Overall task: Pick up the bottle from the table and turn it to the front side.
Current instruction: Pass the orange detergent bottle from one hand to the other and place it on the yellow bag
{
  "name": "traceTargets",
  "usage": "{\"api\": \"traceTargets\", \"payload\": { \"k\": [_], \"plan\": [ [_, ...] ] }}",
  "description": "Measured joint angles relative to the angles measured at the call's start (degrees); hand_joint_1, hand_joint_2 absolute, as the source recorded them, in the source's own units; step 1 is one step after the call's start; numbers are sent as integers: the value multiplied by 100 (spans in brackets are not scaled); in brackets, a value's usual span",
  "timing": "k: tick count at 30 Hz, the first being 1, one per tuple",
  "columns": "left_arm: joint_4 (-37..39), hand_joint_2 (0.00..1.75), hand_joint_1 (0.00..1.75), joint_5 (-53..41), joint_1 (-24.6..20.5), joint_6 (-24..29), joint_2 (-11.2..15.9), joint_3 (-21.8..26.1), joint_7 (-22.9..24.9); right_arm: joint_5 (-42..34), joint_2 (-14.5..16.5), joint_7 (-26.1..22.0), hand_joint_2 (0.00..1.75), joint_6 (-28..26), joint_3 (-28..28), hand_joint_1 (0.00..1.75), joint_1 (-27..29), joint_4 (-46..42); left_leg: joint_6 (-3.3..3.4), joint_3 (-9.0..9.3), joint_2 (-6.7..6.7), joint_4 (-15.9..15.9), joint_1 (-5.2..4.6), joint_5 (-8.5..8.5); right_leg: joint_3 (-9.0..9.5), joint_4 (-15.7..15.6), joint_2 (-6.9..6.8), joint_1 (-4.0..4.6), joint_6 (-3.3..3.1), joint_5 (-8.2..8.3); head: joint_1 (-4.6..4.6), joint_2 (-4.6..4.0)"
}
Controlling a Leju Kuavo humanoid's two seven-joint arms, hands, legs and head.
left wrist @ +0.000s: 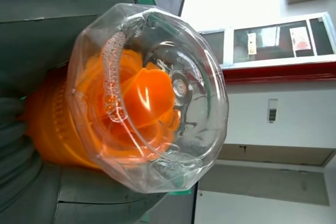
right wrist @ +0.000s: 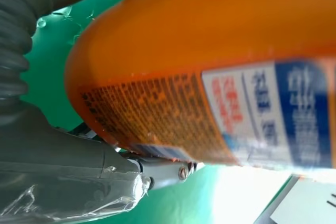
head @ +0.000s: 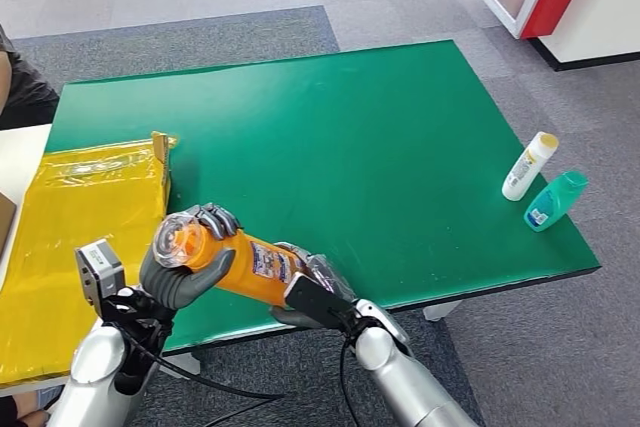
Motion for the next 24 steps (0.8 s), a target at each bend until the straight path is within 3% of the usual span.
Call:
{"api": "traceTargets", "payload": {
  "k": [5,9,15,20,24],
  "plan": [
    [-234,175,175,-501,-34,337,91,4,226,-178,-33,20,175,-22,-134,0,150,-298,0,-1,0,0,0,0,0,0,-1,0,0,0,-1,0],
    [-426,175,175,-1612,-429,566,492,-9,1037,-388,-76,-26,175,40,-439,0,317,-730,-5,-2,1,0,1,5,-9,0,1,0,-5,4,-1,0],
    [-392,175,175,-2577,-2015,140,1282,-268,1956,-444,-93,-97,175,139,-921,0,512,-1201,-13,-10,1,0,4,24,-20,3,1,4,-10,24,0,0],
    [-32,175,175,-2731,-3175,-417,1705,-861,2471,-554,-96,-167,175,134,-1106,0,574,-1317,-10,-16,2,1,3,27,-25,3,1,3,-6,29,0,0],
    [507,175,175,-2495,-3897,-940,1849,-1437,2650,-655,-102,-257,175,173,-1164,0,575,-1337,-10,-18,2,1,3,27,-26,3,2,2,-6,30,1,0]
  ]
}}
